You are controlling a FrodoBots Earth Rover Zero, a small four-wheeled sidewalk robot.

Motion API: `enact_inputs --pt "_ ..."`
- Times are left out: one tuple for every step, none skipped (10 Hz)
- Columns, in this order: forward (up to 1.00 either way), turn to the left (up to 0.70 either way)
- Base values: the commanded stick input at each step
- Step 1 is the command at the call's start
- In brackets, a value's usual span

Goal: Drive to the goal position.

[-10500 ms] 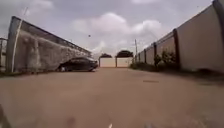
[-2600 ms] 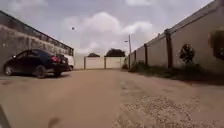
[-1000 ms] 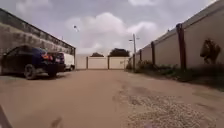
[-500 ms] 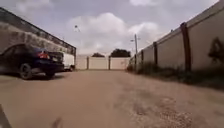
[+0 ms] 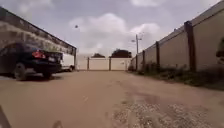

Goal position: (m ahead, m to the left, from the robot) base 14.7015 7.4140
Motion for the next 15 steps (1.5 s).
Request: enact_inputs --pt "0.70 0.00" --pt "0.70 0.00" --pt "0.70 0.00" --pt "0.70 0.00" --pt "0.70 0.00" --pt "0.70 0.00" --pt "0.70 0.00" --pt "0.70 0.00" --pt "0.70 0.00" --pt "0.70 0.00" --pt "0.70 0.00" --pt "0.70 0.00" --pt "0.70 0.00" --pt "0.70 0.00" --pt "0.70 0.00"
